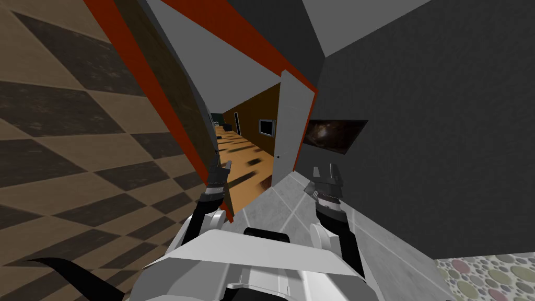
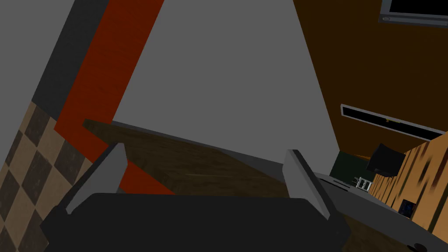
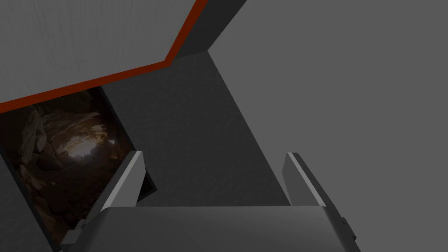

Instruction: Push the door open

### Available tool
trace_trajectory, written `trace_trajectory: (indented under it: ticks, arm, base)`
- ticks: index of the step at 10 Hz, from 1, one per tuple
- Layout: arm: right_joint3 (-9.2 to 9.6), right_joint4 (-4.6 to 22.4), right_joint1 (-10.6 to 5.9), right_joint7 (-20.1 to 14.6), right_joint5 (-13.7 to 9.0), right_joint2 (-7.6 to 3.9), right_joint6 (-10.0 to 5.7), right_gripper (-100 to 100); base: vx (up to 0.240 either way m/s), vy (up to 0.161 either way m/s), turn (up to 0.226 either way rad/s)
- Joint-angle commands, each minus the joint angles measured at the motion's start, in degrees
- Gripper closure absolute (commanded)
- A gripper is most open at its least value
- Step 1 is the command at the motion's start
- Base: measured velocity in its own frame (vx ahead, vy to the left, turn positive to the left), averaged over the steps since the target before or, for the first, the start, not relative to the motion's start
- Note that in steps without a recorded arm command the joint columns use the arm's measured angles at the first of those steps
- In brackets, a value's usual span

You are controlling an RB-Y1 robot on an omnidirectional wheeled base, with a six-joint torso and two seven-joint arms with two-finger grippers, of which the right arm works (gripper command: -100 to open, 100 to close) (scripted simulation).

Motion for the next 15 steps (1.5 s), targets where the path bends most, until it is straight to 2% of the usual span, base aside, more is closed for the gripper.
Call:
trace_trajectory:
  ticks: [1, 5, 10, 11, 14, 15]
  arm:
    - [-0.06, 1.76, -0.71, 0.0, -0.05, -0.4, -0.36, -100]
    - [-0.2, 5.97, -2.42, -0.01, -0.19, -1.23, -1.21, -100]
    - [-0.46, 13.51, -5.62, -0.03, -0.43, -2.5, -2.8, -100]
    - [-0.46, 13.87, -5.62, -0.03, -0.43, -2.5, -2.8, -100]
    - [-0.65, 19.07, -7.99, -0.05, -0.61, -3.29, -3.99, -100]
    - [-0.65, 19.72, -7.99, -0.05, -0.61, -3.29, -3.99, -100]
  base:
    - [0.03, -0.024, 0.086]
    - [0.061, -0.052, 0.09]
    - [0.068, -0.063, 0.125]
    - [0.033, -0.054, 0.04]
    - [0.056, -0.068, 0.138]
    - [0.065, -0.066, 0.053]
